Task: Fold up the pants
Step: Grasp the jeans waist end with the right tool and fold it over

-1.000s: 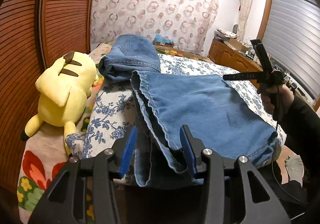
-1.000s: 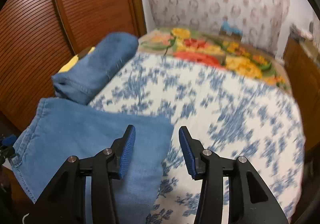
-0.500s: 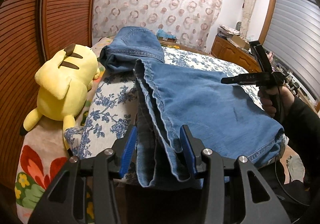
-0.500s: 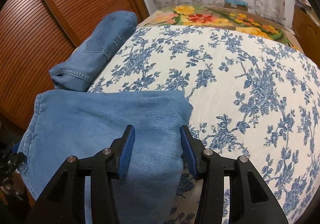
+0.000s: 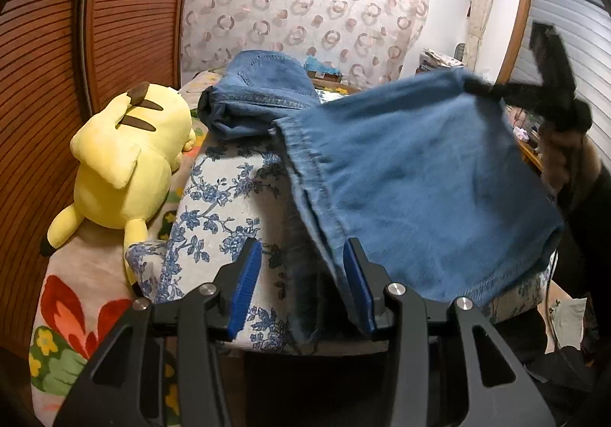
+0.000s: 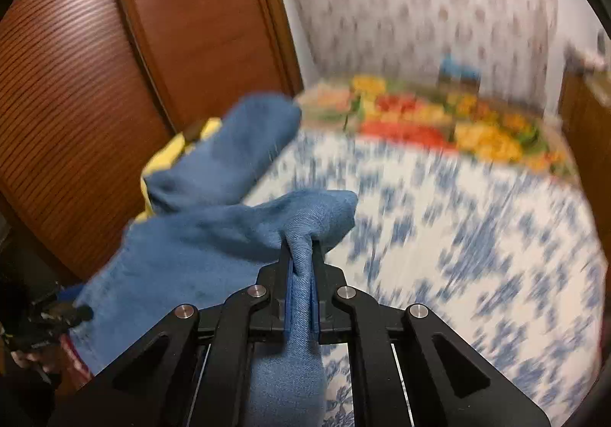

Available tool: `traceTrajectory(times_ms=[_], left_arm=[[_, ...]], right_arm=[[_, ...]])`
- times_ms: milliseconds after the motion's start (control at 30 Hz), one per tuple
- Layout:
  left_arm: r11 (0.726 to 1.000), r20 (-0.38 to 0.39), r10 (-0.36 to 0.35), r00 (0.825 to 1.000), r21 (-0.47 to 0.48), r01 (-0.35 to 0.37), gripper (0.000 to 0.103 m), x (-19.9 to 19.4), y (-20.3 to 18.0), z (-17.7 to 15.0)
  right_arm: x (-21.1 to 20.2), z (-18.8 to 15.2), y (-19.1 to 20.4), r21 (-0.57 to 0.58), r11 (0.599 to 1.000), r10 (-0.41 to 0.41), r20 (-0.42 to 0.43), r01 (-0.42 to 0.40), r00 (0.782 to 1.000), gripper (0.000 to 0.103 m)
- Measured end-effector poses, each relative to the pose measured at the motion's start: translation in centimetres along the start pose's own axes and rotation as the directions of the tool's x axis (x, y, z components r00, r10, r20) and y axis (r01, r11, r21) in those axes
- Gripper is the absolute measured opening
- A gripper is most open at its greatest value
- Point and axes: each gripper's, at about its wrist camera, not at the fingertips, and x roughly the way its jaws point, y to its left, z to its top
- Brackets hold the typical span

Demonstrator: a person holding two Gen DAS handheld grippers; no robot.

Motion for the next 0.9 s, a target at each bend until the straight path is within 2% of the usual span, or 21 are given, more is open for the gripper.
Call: traceTrajectory(times_ms=[167, 267, 367, 433, 533, 600, 667, 900], left_arm=[[1.000, 0.008, -0.007, 1.000, 0.011, 0.007, 0.044, 0.1, -0.4, 0.5], [1.000, 0.019, -0.016, 1.000, 0.026, 0.015, 0.044, 0.3, -1.1, 1.2], [0.998, 0.033, -0.032, 0.999, 0.052, 0.030, 0.044, 0.7, -2.4, 2.3], [0.996, 0.038, -0.043, 0.998, 0.073, 0.040, 0.044, 1.1, -3.4, 3.1], [0.993, 0.039, -0.070, 0.997, 0.101, 0.066, 0.044, 2.2, -5.2, 4.1], [0.988, 0.034, -0.094, 0.995, 0.124, 0.089, 0.044, 3.1, -6.9, 4.9], [0.982, 0.027, -0.119, 0.993, 0.153, 0.113, 0.044, 4.0, -8.7, 5.6], [0.953, -0.001, -0.194, 0.981, 0.237, 0.189, 0.044, 6.9, -15.5, 7.5]], right_arm=[[-2.9, 3.3, -0.6, -0.048, 0.994, -0.092, 0.054, 0.094, 0.994, 0.004], [-3.2, 3.9, -3.5, -0.056, 0.976, -0.209, 0.050, 0.212, 0.977, 0.004], [-2.7, 3.6, -8.7, -0.003, 0.949, -0.316, 0.009, 0.316, 0.949, 0.004], [-2.0, 2.9, -12.1, 0.032, 0.933, -0.358, -0.041, 0.359, 0.933, 0.005], [-0.9, 1.3, -15.8, 0.076, 0.913, -0.389, -0.123, 0.400, 0.913, 0.012], [-1.2, 0.1, -17.3, 0.103, 0.901, -0.408, -0.135, 0.422, 0.903, 0.021], [-2.4, -1.1, -18.2, 0.150, 0.906, -0.377, -0.135, 0.395, 0.917, 0.033], [-6.6, -6.8, -16.1, 0.159, 0.937, -0.294, -0.121, 0.311, 0.948, 0.035]])
